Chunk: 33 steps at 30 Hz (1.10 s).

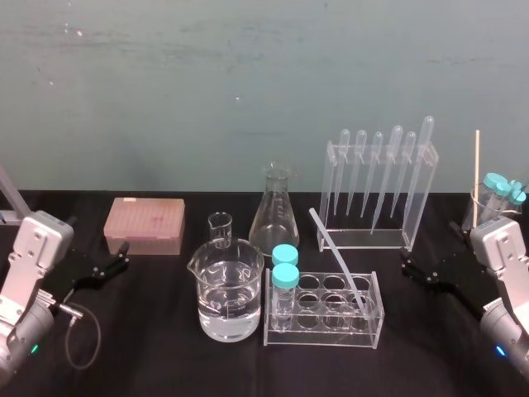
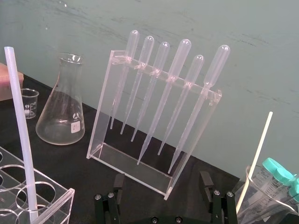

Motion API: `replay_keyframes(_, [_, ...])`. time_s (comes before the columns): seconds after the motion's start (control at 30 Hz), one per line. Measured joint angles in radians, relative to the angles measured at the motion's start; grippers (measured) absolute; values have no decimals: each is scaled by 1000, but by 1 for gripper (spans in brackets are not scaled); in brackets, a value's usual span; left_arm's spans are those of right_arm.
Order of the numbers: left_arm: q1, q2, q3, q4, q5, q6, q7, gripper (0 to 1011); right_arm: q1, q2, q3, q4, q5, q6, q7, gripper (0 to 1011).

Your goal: Pick up the stirring rod with one hand, then place it down.

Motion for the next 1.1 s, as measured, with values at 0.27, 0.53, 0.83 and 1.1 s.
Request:
replay_keyframes(0.27, [0,0,0,0,0,0,0,1000,0,0,0,0,0,0,0,1003])
replay_keyframes(0.53, [0,0,0,0,0,0,0,1000,0,0,0,0,0,0,0,1003])
replay_keyframes(0.83, [0,0,0,0,0,0,0,1000,-10,-16,47,5,-13,-53,-30,1003])
replay_keyframes(1.1, [0,0,0,0,0,0,0,1000,19,-50,94,30,6,-193,-2,1003])
